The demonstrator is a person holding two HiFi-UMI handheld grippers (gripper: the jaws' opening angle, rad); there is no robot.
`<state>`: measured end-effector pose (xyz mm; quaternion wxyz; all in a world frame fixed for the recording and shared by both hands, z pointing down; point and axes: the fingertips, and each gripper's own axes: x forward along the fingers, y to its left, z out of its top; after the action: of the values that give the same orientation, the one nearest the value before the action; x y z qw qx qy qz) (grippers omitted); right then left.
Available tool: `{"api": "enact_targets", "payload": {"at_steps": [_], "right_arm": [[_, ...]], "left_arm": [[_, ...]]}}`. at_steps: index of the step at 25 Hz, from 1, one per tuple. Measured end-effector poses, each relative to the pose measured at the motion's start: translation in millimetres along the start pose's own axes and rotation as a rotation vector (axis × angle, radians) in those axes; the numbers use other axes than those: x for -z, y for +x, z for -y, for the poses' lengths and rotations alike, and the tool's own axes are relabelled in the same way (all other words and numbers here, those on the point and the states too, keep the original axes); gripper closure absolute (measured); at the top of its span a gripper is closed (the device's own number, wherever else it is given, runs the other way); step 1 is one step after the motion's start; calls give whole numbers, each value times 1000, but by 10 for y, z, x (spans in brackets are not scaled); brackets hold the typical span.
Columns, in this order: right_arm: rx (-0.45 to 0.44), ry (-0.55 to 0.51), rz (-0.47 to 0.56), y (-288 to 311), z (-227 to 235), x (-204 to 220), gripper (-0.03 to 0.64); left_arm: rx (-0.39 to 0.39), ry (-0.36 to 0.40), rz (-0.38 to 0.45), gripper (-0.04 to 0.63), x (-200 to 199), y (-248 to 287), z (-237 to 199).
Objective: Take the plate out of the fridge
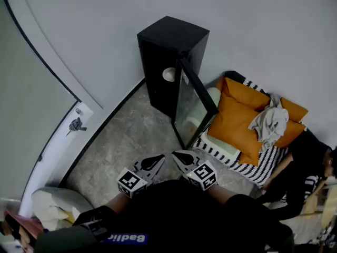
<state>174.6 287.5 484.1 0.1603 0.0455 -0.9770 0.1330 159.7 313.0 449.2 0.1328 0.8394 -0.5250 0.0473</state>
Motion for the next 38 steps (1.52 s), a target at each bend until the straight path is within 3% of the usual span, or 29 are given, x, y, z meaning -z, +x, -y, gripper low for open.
{"api": "enact_targets", "payload": {"at_steps": [20,38], "right_arm": [[-30,9,7,7,32,-24,606],[-129,27,-11,-122,367,54,606]], "left_arm": [[-22,-7,-10,589,18,41,-40],[-136,-64,6,589,-19,406,-43]]}}
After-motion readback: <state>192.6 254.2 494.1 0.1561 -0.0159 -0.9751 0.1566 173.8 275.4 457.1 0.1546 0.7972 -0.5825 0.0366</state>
